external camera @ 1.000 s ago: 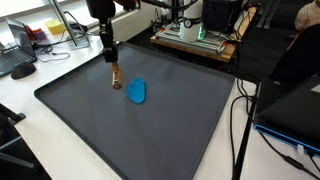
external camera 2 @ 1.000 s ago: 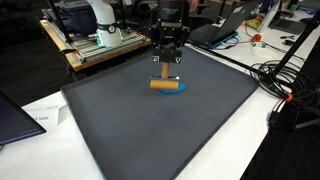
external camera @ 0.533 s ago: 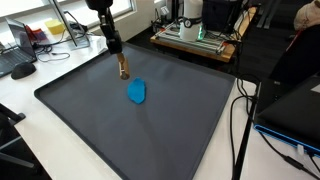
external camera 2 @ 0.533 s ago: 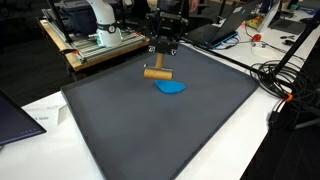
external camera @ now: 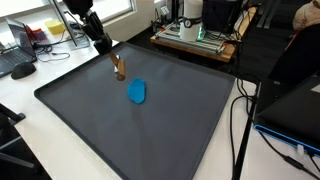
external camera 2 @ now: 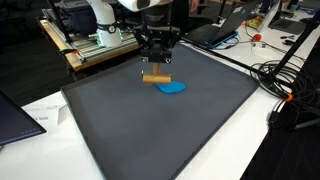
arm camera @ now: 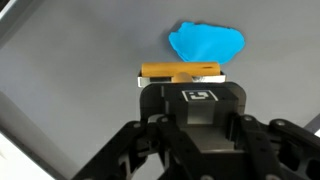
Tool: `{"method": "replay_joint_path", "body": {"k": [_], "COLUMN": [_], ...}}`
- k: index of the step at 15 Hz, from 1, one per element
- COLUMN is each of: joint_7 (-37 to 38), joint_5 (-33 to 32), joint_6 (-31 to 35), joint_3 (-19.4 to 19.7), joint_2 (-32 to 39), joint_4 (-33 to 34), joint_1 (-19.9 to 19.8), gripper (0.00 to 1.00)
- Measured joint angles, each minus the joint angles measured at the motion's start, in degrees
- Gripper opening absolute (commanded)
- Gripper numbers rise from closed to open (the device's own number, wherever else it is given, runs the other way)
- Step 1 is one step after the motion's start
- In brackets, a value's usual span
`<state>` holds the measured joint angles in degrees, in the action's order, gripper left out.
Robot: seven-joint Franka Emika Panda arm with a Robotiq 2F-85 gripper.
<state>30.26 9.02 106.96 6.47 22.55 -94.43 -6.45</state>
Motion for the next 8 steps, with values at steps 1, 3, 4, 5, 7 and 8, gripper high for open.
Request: {"method": "replay_joint_path", "body": {"k": [1,3,4,5,7,8], "joint_7": [-1.53,-4.58,-6.05,-7.61,-10.74,-12.5], "joint_5": [1.94,5.48,7.13,8.74,11.22,12.12], "joint_6": [-1.12,-2.87,-3.43,-3.88,-4.54,-4.85], "joint_3": [0.22,0.48,0.51,0.51,0.49,0.43], "joint_2": [1.32,3.83,4.98,6.01,7.93,8.79], "joint_4": [1.46,4.19,5.39,6.48,8.29,9.05], "joint_1": [-1.39,-4.09,-5.34,-6.45,-8.28,-9.01], "gripper": [0.22,0.22,0.22,0.22,0.22,0.22]}}
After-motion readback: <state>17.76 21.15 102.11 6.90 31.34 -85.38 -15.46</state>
